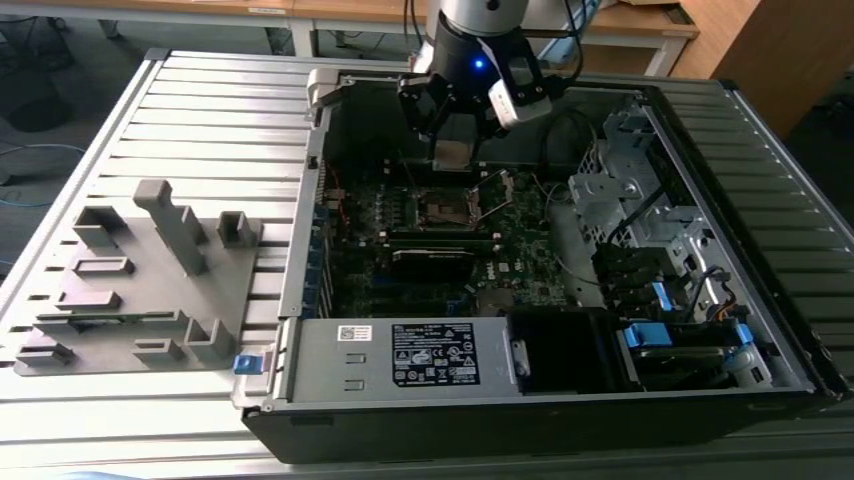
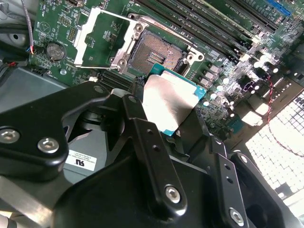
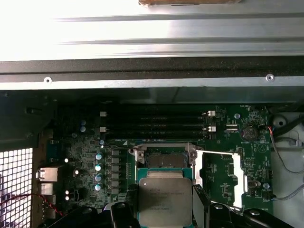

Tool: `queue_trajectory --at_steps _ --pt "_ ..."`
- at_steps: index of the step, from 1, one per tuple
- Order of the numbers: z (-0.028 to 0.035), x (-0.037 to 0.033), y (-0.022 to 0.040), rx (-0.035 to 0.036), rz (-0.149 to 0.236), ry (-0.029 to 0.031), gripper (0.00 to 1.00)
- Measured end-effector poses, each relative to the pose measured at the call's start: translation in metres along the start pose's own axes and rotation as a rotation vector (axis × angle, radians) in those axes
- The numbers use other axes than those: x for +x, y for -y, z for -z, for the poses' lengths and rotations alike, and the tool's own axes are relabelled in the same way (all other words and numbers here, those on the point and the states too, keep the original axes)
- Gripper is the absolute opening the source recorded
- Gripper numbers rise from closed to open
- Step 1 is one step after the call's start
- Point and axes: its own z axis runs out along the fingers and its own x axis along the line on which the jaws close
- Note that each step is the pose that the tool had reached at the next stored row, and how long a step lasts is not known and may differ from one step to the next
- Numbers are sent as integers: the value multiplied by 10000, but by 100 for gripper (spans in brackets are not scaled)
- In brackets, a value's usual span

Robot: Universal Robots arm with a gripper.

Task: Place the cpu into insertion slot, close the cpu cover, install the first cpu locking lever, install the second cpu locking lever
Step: 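Place the cpu into insertion slot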

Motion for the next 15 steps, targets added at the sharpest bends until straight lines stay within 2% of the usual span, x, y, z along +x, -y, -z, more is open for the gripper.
queue_trajectory --at_steps 15 --pt "-30 0 3 -2 0 0 54"
